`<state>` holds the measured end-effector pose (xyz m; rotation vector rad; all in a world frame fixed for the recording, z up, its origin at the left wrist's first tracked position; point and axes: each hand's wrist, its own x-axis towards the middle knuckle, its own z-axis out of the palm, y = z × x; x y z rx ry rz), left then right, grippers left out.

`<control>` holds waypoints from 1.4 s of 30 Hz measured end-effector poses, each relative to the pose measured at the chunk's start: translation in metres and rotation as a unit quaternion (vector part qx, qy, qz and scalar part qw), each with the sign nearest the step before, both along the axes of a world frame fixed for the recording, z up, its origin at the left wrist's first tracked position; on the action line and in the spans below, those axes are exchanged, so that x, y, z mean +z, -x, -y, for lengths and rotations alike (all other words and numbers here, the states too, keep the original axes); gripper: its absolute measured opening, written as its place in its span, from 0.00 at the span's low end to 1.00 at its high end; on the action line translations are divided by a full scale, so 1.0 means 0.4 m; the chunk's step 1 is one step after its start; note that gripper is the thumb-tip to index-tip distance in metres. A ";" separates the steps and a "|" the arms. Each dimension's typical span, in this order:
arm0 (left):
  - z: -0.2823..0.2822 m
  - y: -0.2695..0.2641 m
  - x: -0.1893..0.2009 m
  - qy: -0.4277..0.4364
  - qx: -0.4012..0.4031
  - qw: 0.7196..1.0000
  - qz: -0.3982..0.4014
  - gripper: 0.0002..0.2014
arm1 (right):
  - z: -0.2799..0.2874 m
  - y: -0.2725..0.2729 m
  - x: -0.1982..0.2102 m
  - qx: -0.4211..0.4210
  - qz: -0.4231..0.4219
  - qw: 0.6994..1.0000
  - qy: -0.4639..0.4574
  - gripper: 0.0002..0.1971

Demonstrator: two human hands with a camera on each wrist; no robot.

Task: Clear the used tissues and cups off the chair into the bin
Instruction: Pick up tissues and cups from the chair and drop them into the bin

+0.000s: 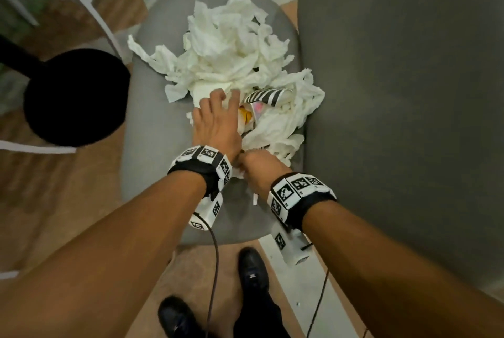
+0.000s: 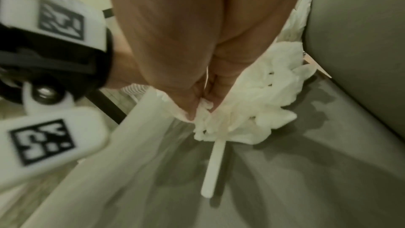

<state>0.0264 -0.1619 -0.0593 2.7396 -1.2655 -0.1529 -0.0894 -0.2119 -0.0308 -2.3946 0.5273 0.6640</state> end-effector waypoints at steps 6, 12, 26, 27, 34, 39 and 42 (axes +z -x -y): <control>0.005 -0.090 0.007 -0.015 0.071 0.997 -0.003 0.16 | 0.043 -0.026 0.037 -0.089 0.126 0.988 -0.030 0.19; -0.061 -0.088 0.009 0.165 0.057 0.973 -0.153 0.11 | 0.052 -0.062 0.053 -0.210 0.155 0.961 -0.088 0.06; -0.157 -0.156 0.028 0.084 0.159 0.957 -0.229 0.21 | 0.033 -0.091 0.028 -0.213 0.120 0.966 -0.084 0.17; -0.161 -0.154 0.022 0.057 0.144 0.964 -0.216 0.22 | 0.025 -0.093 0.018 -0.195 0.096 0.973 -0.071 0.20; -0.198 -0.152 -0.009 0.155 0.304 0.896 -0.284 0.05 | -0.040 -0.102 -0.023 0.009 0.018 0.997 0.078 0.17; -0.262 -0.148 0.001 0.159 0.381 0.851 -0.325 0.18 | -0.021 -0.112 -0.024 -0.019 0.062 0.997 0.052 0.18; -0.284 -0.143 -0.009 0.130 0.305 0.873 -0.356 0.15 | -0.007 -0.131 -0.015 -0.052 0.088 0.994 0.028 0.28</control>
